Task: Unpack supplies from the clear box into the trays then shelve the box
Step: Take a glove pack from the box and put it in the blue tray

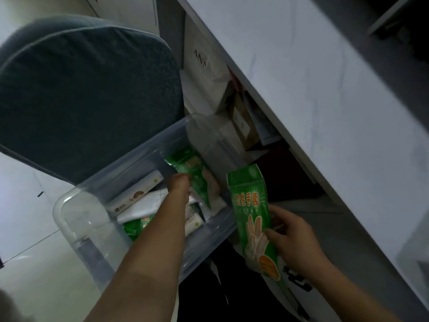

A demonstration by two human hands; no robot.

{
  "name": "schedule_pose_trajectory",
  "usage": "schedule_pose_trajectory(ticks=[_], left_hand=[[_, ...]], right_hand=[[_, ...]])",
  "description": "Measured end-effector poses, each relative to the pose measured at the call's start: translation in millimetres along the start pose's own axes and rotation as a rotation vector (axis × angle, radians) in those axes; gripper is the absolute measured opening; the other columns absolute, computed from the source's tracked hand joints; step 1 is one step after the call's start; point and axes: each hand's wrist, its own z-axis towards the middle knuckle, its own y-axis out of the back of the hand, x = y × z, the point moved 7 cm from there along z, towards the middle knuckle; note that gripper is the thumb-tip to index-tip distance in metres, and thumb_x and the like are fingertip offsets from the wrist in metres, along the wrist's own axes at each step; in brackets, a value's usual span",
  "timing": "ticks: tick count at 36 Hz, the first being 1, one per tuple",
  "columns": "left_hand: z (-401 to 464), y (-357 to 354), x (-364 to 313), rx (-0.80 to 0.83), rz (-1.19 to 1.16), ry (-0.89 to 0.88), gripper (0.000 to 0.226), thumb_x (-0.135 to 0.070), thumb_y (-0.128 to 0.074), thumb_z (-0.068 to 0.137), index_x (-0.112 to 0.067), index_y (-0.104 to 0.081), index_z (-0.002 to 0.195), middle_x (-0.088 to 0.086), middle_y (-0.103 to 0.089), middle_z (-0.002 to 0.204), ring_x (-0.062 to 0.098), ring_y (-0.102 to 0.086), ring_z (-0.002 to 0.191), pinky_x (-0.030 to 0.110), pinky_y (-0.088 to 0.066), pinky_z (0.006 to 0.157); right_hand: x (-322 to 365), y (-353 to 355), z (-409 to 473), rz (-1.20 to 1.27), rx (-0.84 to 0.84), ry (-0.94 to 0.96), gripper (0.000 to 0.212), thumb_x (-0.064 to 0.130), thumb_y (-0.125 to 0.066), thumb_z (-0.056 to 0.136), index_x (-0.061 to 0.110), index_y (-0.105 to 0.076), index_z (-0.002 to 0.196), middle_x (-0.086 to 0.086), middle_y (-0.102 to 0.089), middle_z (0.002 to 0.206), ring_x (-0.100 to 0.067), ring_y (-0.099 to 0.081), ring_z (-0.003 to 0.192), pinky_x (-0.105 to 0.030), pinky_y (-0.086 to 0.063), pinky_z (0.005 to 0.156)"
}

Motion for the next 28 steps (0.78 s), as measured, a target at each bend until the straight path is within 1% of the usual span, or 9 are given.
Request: schedule_pose_trajectory(ticks=[4, 8, 11, 14, 17, 21, 23, 26, 28], left_hand=[[-6.3, 2.7, 15.5, 0.063, -0.028, 0.090, 0.043, -0.019, -0.069, 0.089, -0.012, -0.055, 0.129, 0.006, -0.062, 0.114, 0.021, -0.057, 0.092, 0.030, -0.046, 0.068], [10.7, -0.6, 21.8, 0.031, -0.041, 0.089, 0.047, -0.015, -0.070, 0.088, -0.006, -0.053, 0.131, 0.002, -0.058, 0.113, 0.021, -0.057, 0.086, 0.030, -0.045, 0.067], [30.8, -10.6, 27.4, 0.054, -0.072, 0.113, 0.043, -0.010, -0.066, 0.091, -0.003, -0.055, 0.132, 0.013, -0.065, 0.125, 0.027, -0.064, 0.108, 0.034, -0.049, 0.064], [46.1, -17.8, 26.7, 0.053, -0.083, 0.106, 0.038, -0.003, -0.059, 0.094, -0.001, -0.056, 0.131, 0.021, -0.064, 0.127, 0.035, -0.064, 0.110, 0.048, -0.055, 0.091], [49.9, -15.7, 21.1, -0.020, -0.044, 0.060, 0.038, -0.002, -0.062, 0.091, -0.003, -0.058, 0.129, 0.020, -0.064, 0.125, 0.037, -0.064, 0.110, 0.052, -0.052, 0.098], [16.9, -7.4, 16.6, -0.079, -0.052, -0.001, 0.039, -0.001, -0.071, 0.084, -0.008, -0.065, 0.122, 0.016, -0.069, 0.113, 0.035, -0.068, 0.099, 0.055, -0.056, 0.089], [-13.3, 3.0, 12.0, -0.107, -0.044, -0.054, 0.038, -0.003, -0.073, 0.082, -0.010, -0.068, 0.119, 0.015, -0.071, 0.109, 0.034, -0.070, 0.097, 0.054, -0.057, 0.087], [-61.1, 22.4, 5.3, -0.120, -0.055, -0.148, 0.042, -0.001, -0.075, 0.081, -0.006, -0.067, 0.122, 0.016, -0.072, 0.111, 0.033, -0.069, 0.102, 0.051, -0.055, 0.094], [-98.8, 34.8, 1.9, -0.098, -0.084, -0.179, 0.037, 0.000, -0.074, 0.081, -0.008, -0.068, 0.117, 0.010, -0.074, 0.098, 0.027, -0.072, 0.090, 0.043, -0.059, 0.085]], right_hand=[[-0.3, -1.9, -6.3, 0.008, 0.016, -0.015, 0.056, -0.006, -0.070, 0.079, 0.037, -0.068, 0.115, 0.026, -0.068, 0.072, -0.001, -0.061, 0.059, -0.015, -0.045, 0.055], [-4.6, -4.6, -1.3, 0.024, 0.042, 0.001, 0.066, -0.007, -0.068, 0.082, 0.056, -0.059, 0.100, 0.030, -0.070, 0.080, -0.001, -0.065, 0.063, -0.015, -0.047, 0.055], [-14.8, -7.3, 5.8, 0.026, 0.029, 0.003, 0.070, -0.005, -0.070, 0.083, 0.062, -0.057, 0.097, 0.027, -0.070, 0.081, -0.001, -0.064, 0.065, -0.020, -0.050, 0.059], [-18.8, -8.7, 11.4, 0.030, 0.015, 0.045, 0.079, -0.004, -0.072, 0.081, 0.073, -0.058, 0.088, 0.028, -0.069, 0.085, -0.001, -0.063, 0.066, -0.015, -0.048, 0.057], [-16.7, -6.8, 13.1, 0.049, 0.024, 0.079, 0.086, -0.005, -0.071, 0.082, 0.080, -0.054, 0.087, 0.029, -0.068, 0.087, 0.000, -0.064, 0.069, -0.009, -0.045, 0.056], [-12.5, 0.1, 8.2, 0.117, 0.006, 0.068, 0.085, -0.006, -0.068, 0.083, 0.077, -0.057, 0.087, 0.026, -0.069, 0.084, 0.000, -0.064, 0.067, -0.016, -0.046, 0.058], [-7.6, 5.4, 2.0, 0.150, -0.009, 0.057, 0.075, -0.008, -0.067, 0.082, 0.066, -0.064, 0.092, 0.024, -0.069, 0.082, 0.000, -0.064, 0.065, -0.022, -0.047, 0.060], [4.7, 19.7, -11.2, 0.176, -0.036, 0.061, 0.066, -0.008, -0.068, 0.078, 0.053, -0.065, 0.102, 0.026, -0.070, 0.079, 0.003, -0.064, 0.062, -0.015, -0.047, 0.056], [16.4, 34.7, -22.6, 0.187, -0.057, 0.076, 0.068, -0.008, -0.068, 0.077, 0.057, -0.064, 0.097, 0.025, -0.070, 0.080, 0.004, -0.063, 0.062, -0.010, -0.046, 0.055]])
